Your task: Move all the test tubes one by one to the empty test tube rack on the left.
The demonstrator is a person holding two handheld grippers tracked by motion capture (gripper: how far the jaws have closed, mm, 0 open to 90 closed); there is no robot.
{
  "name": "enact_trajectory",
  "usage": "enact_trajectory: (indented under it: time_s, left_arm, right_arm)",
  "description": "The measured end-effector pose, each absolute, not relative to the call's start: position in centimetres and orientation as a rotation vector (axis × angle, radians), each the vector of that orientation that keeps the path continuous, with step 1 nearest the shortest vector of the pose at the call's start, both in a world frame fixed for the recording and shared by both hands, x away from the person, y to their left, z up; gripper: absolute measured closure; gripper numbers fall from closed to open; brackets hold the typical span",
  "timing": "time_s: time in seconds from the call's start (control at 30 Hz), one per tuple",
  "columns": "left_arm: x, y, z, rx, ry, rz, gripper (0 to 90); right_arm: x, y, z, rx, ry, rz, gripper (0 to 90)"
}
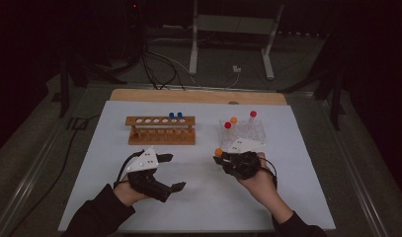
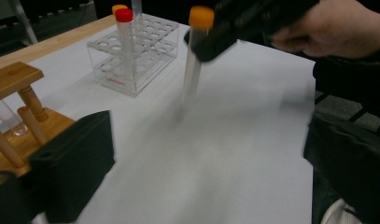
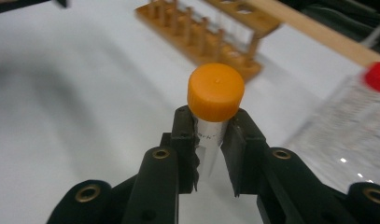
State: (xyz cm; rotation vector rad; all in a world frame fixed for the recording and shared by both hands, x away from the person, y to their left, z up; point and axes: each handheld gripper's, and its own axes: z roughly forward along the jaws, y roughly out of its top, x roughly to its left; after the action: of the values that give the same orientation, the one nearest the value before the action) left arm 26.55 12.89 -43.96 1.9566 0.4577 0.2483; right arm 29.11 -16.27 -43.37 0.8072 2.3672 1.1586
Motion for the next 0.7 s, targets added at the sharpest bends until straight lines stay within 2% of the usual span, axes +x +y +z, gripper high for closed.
enact_trajectory:
  time_s: [0.3, 0.7]
  left_arm:
    - [26.9, 11.9, -43.3, 1.917, 0.457, 0.250, 7.0]
    - [27.4, 9.7, -42.8, 1.899, 0.419, 0.249, 26.9]
  right_arm:
    - [28.0, -13.6, -44.5, 0.723, 2.468, 1.158, 75.1]
    - [27.0, -13.0, -44.4, 0.675, 2.496, 1.188, 75.1]
